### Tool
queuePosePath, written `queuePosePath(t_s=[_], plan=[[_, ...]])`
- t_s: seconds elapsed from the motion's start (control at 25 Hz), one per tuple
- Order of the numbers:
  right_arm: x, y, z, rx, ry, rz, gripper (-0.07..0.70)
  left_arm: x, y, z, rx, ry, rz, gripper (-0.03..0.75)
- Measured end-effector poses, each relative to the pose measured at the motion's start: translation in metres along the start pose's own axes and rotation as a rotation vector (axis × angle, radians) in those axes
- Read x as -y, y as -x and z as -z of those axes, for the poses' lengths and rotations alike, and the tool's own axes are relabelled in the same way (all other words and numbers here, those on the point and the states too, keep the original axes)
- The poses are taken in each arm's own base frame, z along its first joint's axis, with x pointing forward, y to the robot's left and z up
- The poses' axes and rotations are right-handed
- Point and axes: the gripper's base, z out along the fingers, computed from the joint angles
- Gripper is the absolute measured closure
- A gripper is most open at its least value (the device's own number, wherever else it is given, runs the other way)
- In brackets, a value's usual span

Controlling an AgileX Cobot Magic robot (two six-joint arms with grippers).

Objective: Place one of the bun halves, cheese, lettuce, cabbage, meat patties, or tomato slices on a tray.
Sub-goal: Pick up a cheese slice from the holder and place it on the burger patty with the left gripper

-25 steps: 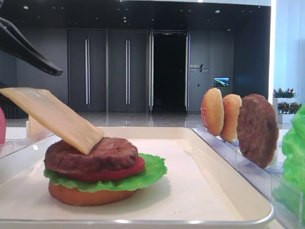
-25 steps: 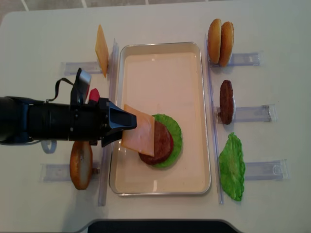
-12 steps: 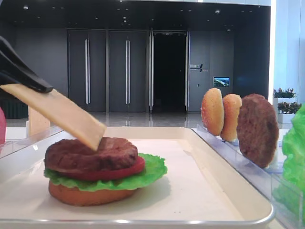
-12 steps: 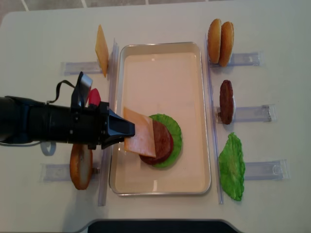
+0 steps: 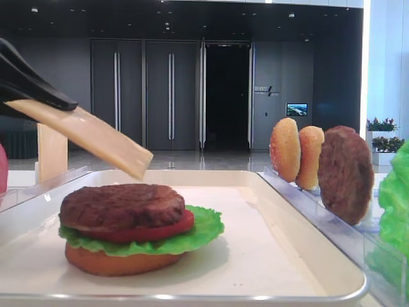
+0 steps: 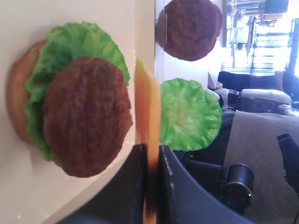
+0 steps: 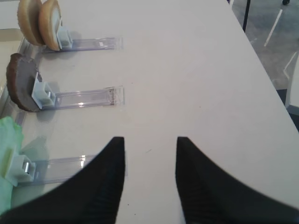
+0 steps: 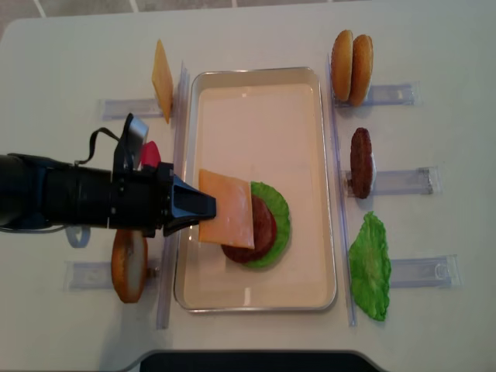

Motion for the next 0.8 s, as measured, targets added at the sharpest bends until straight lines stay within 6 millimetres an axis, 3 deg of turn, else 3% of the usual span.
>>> queuePosePath(t_s=[0.44,0.8], plan=[[0.0,0.0,0.0,0.0,0.0,0.0,0.346,0.005,0.002,0.0,0.027,-0.057,-0.047,0.682],[0.0,0.0,0.0,0.0,0.0,0.0,0.346,0.012,-0.003,-0.017,0.017,-0.025,-0.079,0.682]])
